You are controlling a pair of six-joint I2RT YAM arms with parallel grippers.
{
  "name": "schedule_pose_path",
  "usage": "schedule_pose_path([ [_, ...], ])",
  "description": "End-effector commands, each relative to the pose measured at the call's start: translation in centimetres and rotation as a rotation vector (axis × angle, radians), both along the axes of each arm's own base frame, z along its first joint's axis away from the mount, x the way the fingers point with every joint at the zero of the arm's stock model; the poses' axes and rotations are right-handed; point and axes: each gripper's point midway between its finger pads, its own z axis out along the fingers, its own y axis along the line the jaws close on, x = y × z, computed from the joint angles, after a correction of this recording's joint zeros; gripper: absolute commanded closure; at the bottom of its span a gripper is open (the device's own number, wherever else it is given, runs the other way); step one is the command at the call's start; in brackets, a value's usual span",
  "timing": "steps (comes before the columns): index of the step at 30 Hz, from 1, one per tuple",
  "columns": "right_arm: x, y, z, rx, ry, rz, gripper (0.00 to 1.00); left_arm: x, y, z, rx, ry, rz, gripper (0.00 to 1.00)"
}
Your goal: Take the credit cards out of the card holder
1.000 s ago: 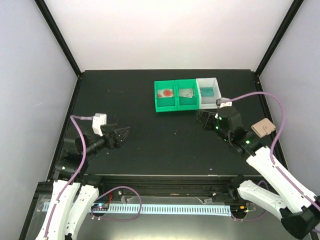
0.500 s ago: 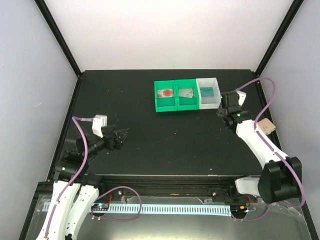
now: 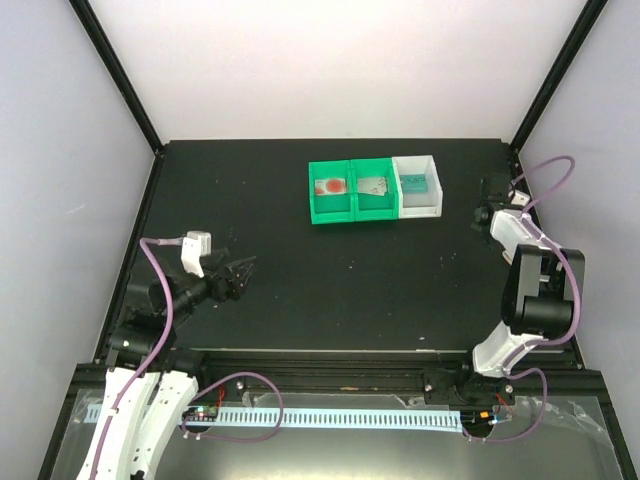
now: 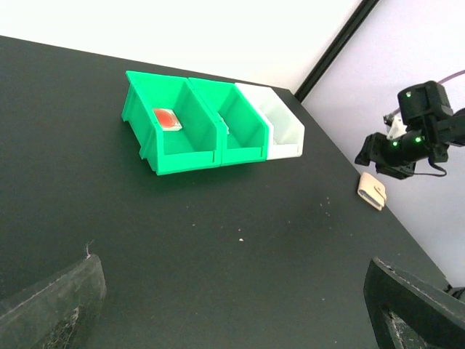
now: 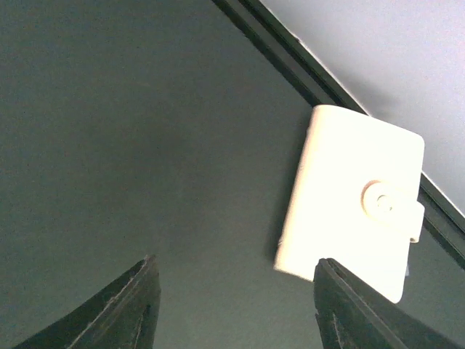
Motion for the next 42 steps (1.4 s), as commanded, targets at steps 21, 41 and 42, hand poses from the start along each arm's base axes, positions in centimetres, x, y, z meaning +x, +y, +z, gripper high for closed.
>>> schedule_pose_path([
  [21,-2.8,-6.9,-6.9,0.120,0.197,-0.155,0.40,0.2,-0.1,0.6,-0.006,-0.034,0.004,0.01],
  [41,-4.2,-1.1,-7.7,0.305,0.199,-0.026,0.47,-0.1,-0.4,0.8,-0.008,-0.044,-0.009,0.01],
  [42,-4.4,-0.6,-7.7,0.314,0.200,-0.012,0.46,-0.2,-0.4,0.8,-0.009,-0.046,-0.010,0.01],
])
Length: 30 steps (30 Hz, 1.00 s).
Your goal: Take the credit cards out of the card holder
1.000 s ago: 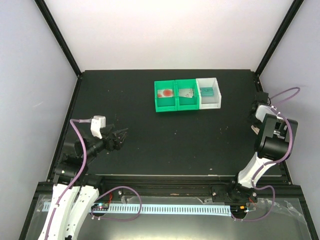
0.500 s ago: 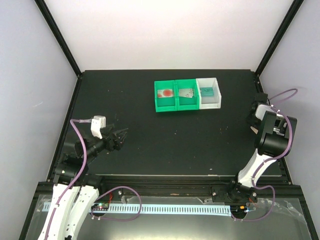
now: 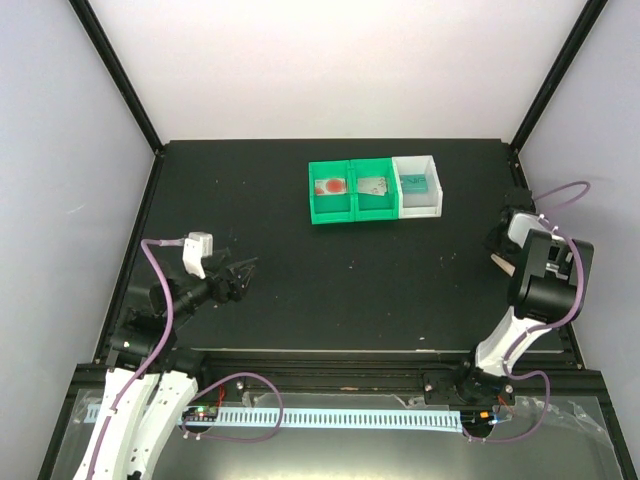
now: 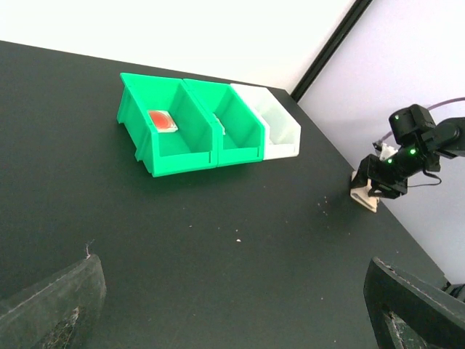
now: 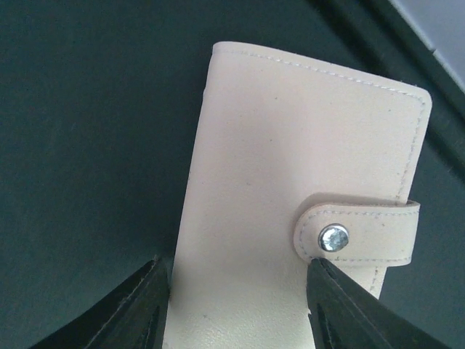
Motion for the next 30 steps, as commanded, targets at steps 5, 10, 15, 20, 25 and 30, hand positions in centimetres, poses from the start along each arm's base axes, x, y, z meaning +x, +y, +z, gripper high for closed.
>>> schedule_pose_path([
  [5,-1.3,7.0,-0.9,0.161,0.017,0.120,0.46,-0.2,-0.1,1.0,-0.012,-0.044,-0.006,0.01],
  [10,-1.5,10.7,-0.7,0.159,0.039,0.212,0.46,-0.2,-0.1,1.1,-0.011,-0.047,-0.006,0.01],
  [15,-2.2,14.2,-1.3,0.160,0.049,0.292,0.46,-0.1,0.2,1.2,-0.005,-0.057,0.018,0.01],
  [20,-3.2,19.3,-1.2,0.143,0.070,0.434,0.46,-0.3,0.2,1.3,-0.008,-0.065,0.015,0.01],
  [25,-4.6,23.8,-0.9,0.100,0.093,0.576,0.46,-0.3,0.3,1.3,-0.009,-0.072,0.020,0.01],
  [30,-5.8,28.3,-1.0,0.117,0.084,0.728,0.46,-0.2,0.5,1.3,-0.009,-0.075,0.033,0.01],
])
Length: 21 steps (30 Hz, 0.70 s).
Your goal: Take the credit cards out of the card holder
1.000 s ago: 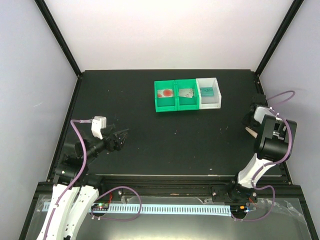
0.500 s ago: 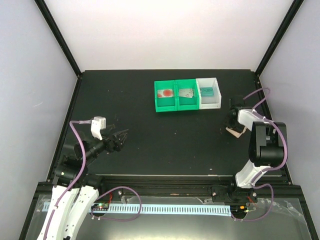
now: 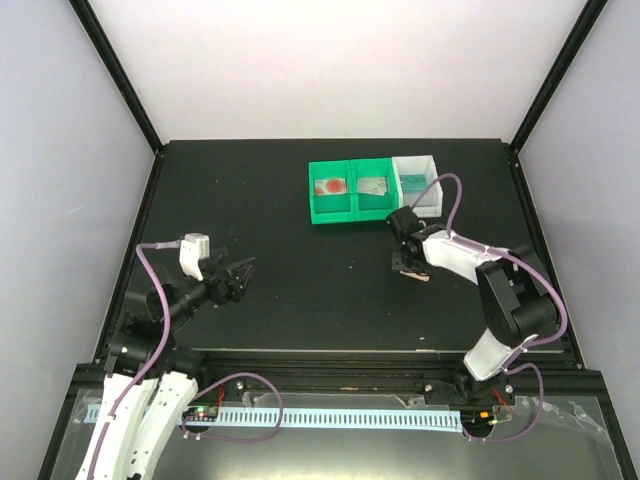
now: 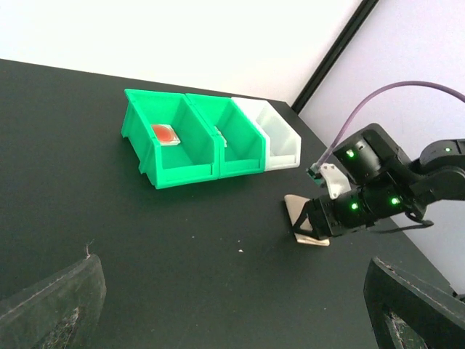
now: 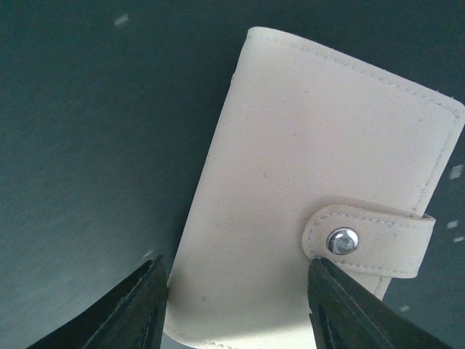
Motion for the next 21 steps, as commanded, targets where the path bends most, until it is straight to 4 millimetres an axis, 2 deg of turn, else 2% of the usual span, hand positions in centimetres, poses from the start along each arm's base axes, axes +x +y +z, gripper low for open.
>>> schedule_pose_path([
  [1,-2.8,3.8,-0.9,0.047,0.060,0.123,0.46,0.1,0.2,0.6,-0.006,-0.037,0.015,0.01],
  [5,-3.7,7.4,-0.3,0.025,0.072,0.264,0.46,0.0,0.3,0.7,-0.011,-0.052,0.024,0.01],
  [8,-3.9,8.7,1.2,0.015,0.050,0.314,0.46,0.2,0.6,0.6,-0.006,-0.050,0.042,0.01],
  [14,-2.4,7.7,6.2,-0.043,-0.073,0.310,0.46,0.4,0.9,0.5,-0.002,-0.045,0.062,0.01],
  [16,-1.8,7.3,7.4,-0.069,-0.112,0.300,0.49,0.4,0.9,0.4,-0.003,-0.042,0.064,0.01],
  [21,-1.0,7.6,6.8,-0.095,-0.112,0.312,0.59,0.4,1.1,0.5,-0.003,-0.044,0.073,0.01],
])
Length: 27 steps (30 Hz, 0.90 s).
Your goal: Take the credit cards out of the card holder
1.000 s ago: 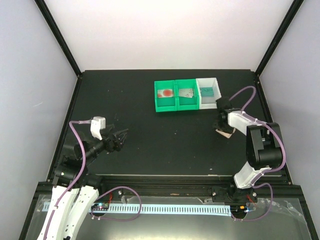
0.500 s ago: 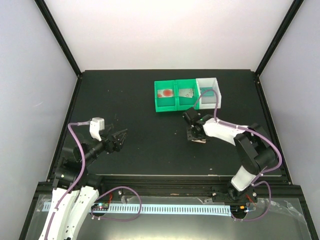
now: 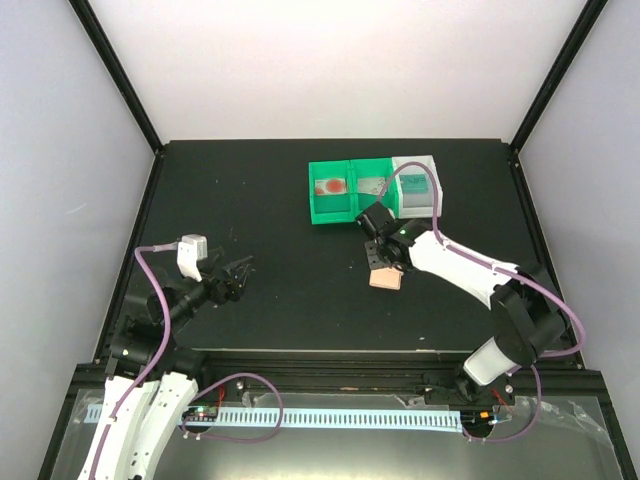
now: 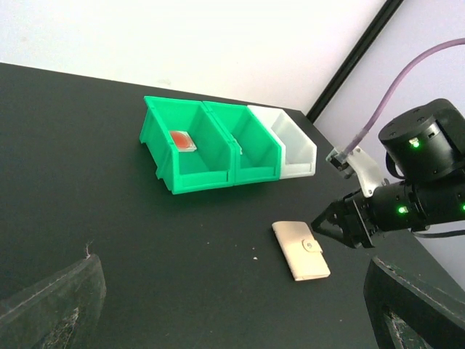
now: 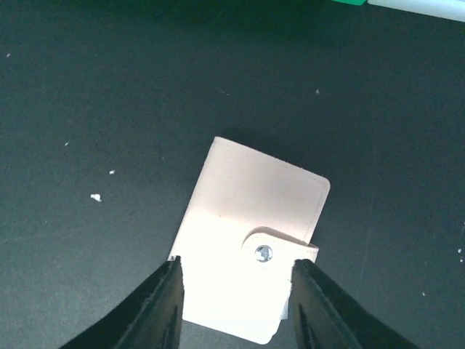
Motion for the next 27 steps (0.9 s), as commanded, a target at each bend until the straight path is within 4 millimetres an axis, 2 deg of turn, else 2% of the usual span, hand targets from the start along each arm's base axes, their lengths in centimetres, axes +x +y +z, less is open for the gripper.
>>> schedule_pose_path([
  [1,0.7,-0.5,-0.6,-0.069,0.001,0.001,0.60,0.0,0.3,0.8,-0.009,-0.029,0.020,0.01],
  [4,1.1,-0.2,-1.6,-0.076,0.016,-0.007,0.62,0.0,0.3,0.8,-0.008,-0.029,0.021,0.01],
  [10,1.0,-1.2,-4.6,-0.142,0.065,-0.047,0.63,0.0,0.3,0.8,-0.005,-0.029,0.021,0.01],
  [15,0.9,-1.5,-6.1,-0.165,0.076,-0.062,0.63,0.0,0.3,0.9,-0.005,-0.032,0.021,0.01],
  [19,0.8,-2.6,-7.2,-0.216,0.074,-0.089,0.71,0.1,0.3,0.8,0.000,-0.028,0.022,0.01],
  [23,0.6,-3.3,-7.7,-0.249,0.079,-0.105,0.73,0.0,0.4,0.8,0.000,-0.027,0.023,0.01],
  [27,0.5,-3.7,-7.0,-0.263,0.064,-0.116,0.72,0.0,0.4,0.9,-0.001,-0.034,0.025,0.01],
])
